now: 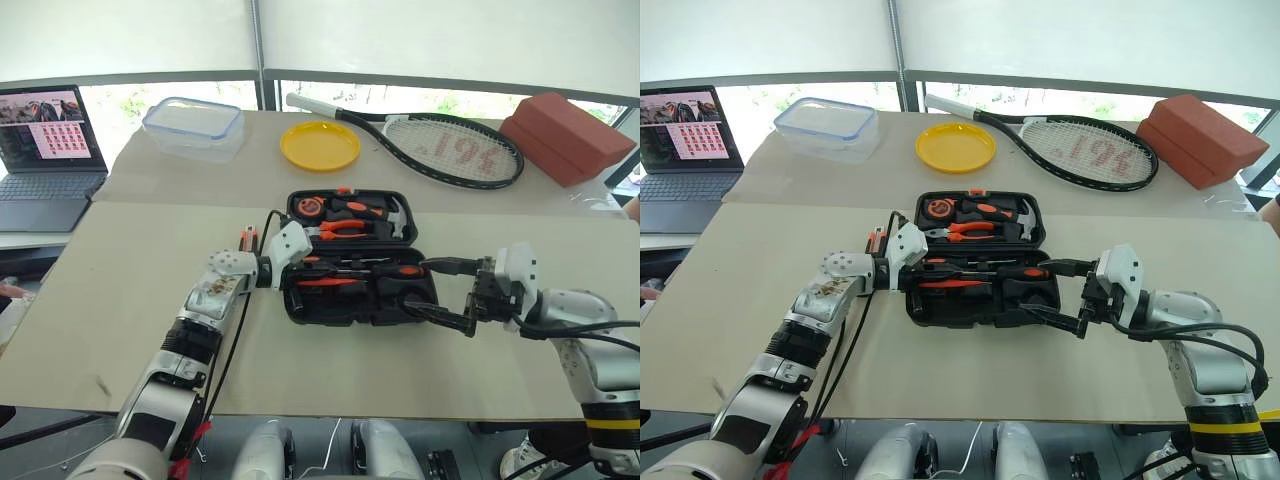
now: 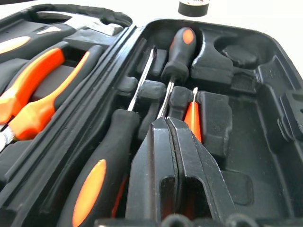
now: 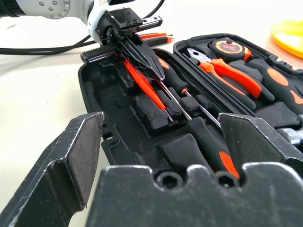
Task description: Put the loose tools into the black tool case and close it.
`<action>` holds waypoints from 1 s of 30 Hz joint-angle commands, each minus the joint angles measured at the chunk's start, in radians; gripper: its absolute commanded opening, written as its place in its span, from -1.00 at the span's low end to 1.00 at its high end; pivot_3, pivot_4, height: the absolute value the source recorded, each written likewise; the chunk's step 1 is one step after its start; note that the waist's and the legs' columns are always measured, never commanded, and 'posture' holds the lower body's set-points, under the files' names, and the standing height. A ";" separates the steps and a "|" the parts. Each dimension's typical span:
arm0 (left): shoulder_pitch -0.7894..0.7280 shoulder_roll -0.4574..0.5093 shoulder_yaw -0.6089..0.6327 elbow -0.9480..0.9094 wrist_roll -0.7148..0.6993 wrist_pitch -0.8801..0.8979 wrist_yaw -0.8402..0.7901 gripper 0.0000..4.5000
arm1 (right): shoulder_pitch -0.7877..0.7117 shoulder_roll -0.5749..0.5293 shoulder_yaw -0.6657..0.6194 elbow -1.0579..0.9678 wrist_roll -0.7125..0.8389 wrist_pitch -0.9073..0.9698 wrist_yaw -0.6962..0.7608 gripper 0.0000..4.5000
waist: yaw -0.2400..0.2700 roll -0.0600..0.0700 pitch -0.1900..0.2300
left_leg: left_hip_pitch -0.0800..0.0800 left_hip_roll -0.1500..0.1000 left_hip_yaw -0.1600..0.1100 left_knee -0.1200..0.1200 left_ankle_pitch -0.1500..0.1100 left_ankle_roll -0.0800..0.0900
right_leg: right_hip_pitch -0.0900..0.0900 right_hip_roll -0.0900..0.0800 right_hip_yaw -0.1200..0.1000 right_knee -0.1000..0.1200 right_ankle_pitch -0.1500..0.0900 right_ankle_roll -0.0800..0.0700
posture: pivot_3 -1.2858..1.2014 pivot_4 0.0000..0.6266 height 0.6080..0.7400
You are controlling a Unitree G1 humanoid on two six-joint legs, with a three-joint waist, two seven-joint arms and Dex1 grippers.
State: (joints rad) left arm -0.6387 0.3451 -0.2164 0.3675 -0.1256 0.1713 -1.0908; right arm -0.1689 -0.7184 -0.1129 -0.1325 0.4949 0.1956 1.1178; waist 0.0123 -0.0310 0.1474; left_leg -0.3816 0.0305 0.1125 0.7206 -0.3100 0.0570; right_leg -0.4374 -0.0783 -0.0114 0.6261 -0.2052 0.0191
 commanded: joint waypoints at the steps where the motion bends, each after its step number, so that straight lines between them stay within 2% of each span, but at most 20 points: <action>1: 0.041 0.014 -0.048 0.008 0.035 0.011 -0.011 -0.98 | 0.003 0.005 -0.036 -0.005 0.010 -0.034 -0.001 1.00 | -0.001 0.001 0.000 | 0.001 0.000 0.000 0.000 0.000 0.000 | 0.000 0.000 0.000 0.000 0.000 0.000 | 0.03 -0.52 1.00; 8: 0.062 0.041 -0.096 -0.008 0.063 0.097 -0.013 -0.98 | -0.008 0.012 -0.026 -0.004 0.008 -0.033 -0.008 1.00 | -0.005 0.003 -0.002 | 0.016 0.001 0.000 -0.004 -0.003 0.004 | 0.014 0.000 0.001 -0.002 0.000 0.000 | 0.03 -0.52 1.00; 12: 0.060 0.046 -0.114 -0.025 0.081 0.172 0.024 -0.98 | -0.020 0.014 -0.019 -0.008 0.008 -0.024 -0.014 1.00 | -0.008 0.006 -0.006 | 0.016 0.001 0.000 -0.005 -0.003 0.004 | 0.014 0.000 0.001 -0.002 0.000 0.000 | 0.03 -0.52 1.00; 17: 0.065 0.036 -0.088 -0.061 0.051 0.174 0.057 -0.98 | -0.026 0.019 -0.015 -0.011 0.011 -0.023 -0.013 1.00 | -0.005 0.007 -0.008 | 0.017 0.001 0.000 -0.005 -0.003 0.004 | 0.016 0.000 0.001 -0.001 0.000 -0.001 | 0.03 -0.52 1.00; 20: 0.109 0.063 -0.042 -0.175 0.007 0.145 0.049 -0.98 | -0.022 0.024 -0.019 -0.008 0.019 -0.035 0.001 1.00 | -0.007 0.007 -0.008 | 0.017 0.001 0.000 -0.005 -0.003 0.004 | 0.015 0.000 0.001 -0.001 0.000 -0.001 | 0.03 -0.52 1.00; 24: 0.197 0.083 0.127 -0.366 -0.096 0.117 0.122 -0.98 | -0.010 0.030 -0.055 0.016 0.029 -0.097 0.035 1.00 | -0.017 0.007 -0.007 | 0.016 0.002 0.001 -0.006 -0.002 0.003 | 0.012 0.000 0.002 -0.001 0.000 -0.001 | 0.03 -0.52 1.00; 26: 0.303 0.120 0.254 -0.489 -0.165 0.125 0.146 -0.75 | 0.010 0.036 -0.097 0.058 0.023 -0.187 0.062 1.00 | -0.019 0.006 -0.007 | 0.013 0.003 0.000 -0.007 -0.001 0.002 | 0.009 0.000 0.001 -0.001 0.000 -0.001 | 0.03 -0.52 1.00; 27: 0.374 0.133 0.329 -0.543 -0.186 0.106 0.171 -0.71 | 0.021 0.042 -0.120 0.088 0.012 -0.254 0.075 1.00 | -0.022 0.007 -0.007 | 0.013 0.003 0.000 -0.007 -0.001 0.002 | 0.009 0.000 0.001 -0.001 0.000 -0.001 | 0.03 -0.52 1.00; 30: 0.563 0.153 0.486 -0.649 -0.196 0.047 0.243 -0.18 | 0.034 0.074 -0.179 0.159 0.036 -0.399 0.124 1.00 | -0.025 0.007 -0.007 | 0.014 0.004 0.000 -0.010 -0.001 0.001 | 0.009 -0.001 0.001 -0.002 -0.001 -0.002 | 0.03 -0.52 1.00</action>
State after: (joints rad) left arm -0.1134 0.4981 0.2067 -0.2111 -0.3030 0.2612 -0.8827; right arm -0.1301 -0.6563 -0.2441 0.0203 0.4958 -0.1140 1.2154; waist -0.0131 -0.0241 0.1404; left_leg -0.3670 0.0340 0.1132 0.7106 -0.3115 0.0582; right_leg -0.4279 -0.0800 -0.0100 0.6236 -0.2059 0.0173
